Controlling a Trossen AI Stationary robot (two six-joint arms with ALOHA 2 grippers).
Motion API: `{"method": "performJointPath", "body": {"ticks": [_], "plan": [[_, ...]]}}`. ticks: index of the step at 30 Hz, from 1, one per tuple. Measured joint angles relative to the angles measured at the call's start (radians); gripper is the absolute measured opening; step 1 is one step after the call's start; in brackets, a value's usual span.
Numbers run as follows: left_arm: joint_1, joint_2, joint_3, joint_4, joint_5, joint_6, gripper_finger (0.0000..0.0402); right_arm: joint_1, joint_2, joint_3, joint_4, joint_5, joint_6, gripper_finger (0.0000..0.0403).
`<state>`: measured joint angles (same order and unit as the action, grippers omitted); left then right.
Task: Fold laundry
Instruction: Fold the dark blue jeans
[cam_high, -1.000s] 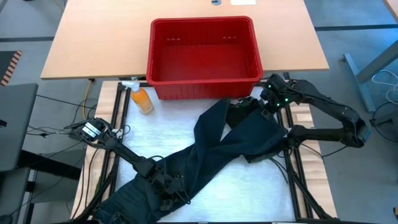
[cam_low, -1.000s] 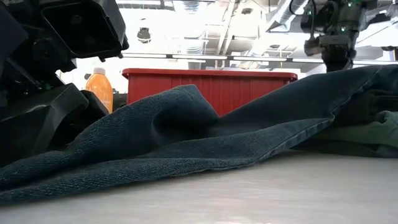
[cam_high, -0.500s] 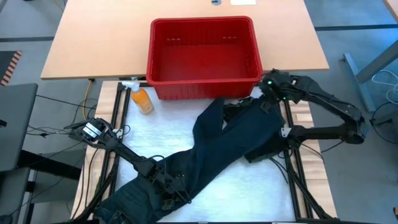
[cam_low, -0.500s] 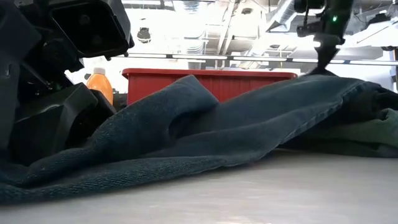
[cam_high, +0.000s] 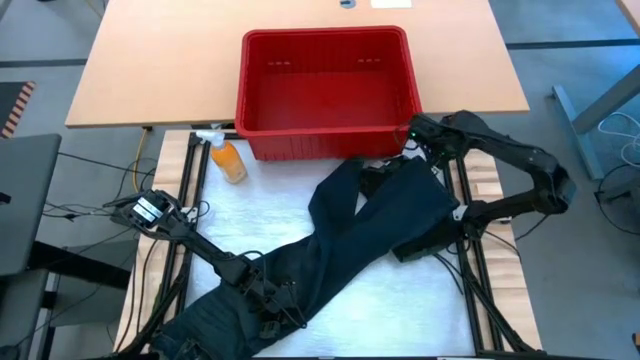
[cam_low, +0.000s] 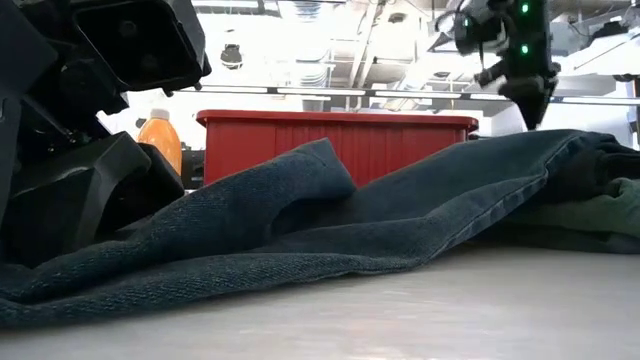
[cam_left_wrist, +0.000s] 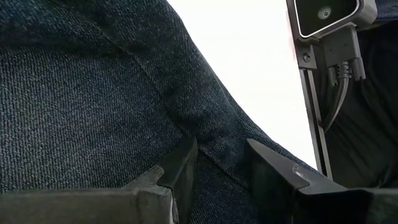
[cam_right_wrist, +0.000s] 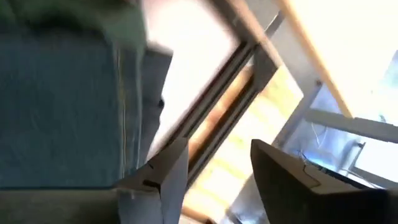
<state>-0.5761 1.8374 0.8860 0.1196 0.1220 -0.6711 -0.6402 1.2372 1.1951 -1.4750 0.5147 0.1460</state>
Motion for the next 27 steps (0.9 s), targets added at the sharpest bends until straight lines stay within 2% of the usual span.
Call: {"method": "performJointPath", "body": {"ticks": [3, 6, 10, 13, 16, 19, 23, 27], "plan": [[-0.002, 0.000, 0.000, 0.001, -0.003, 0.002, 0.0128, 0.016, -0.017, 0.080, 0.003, 0.019, 0.057, 0.0207], [-0.002, 0.000, 0.000, 0.002, -0.005, 0.010, 0.0128, 0.074, -0.057, 0.114, 0.119, -0.075, 0.116, 0.0210], [0.000, -0.001, 0.000, 0.003, -0.022, 0.028, 0.0128, 0.221, -0.097, 0.032, 0.479, -0.257, 0.131, 0.0211], [0.000, -0.001, 0.000, 0.003, -0.023, 0.032, 0.0128, 0.352, -0.063, -0.080, 0.772, -0.278, 0.177, 0.0211], [0.000, -0.001, 0.000, 0.003, -0.025, 0.032, 0.0128, 0.452, 0.053, -0.172, 1.055, -0.282, 0.205, 0.0211], [0.000, -0.002, 0.000, 0.004, -0.026, 0.033, 0.0128, 0.501, 0.213, -0.179, 1.258, -0.285, 0.205, 0.0207], [0.000, -0.002, 0.000, 0.006, -0.028, 0.026, 0.0128, 0.509, 0.429, -0.084, 1.325, -0.298, 0.205, 0.0202], [0.000, -0.002, 0.000, 0.007, -0.033, 0.022, 0.0128, 0.475, 0.605, 0.053, 1.262, -0.309, 0.204, 0.0203]]}}
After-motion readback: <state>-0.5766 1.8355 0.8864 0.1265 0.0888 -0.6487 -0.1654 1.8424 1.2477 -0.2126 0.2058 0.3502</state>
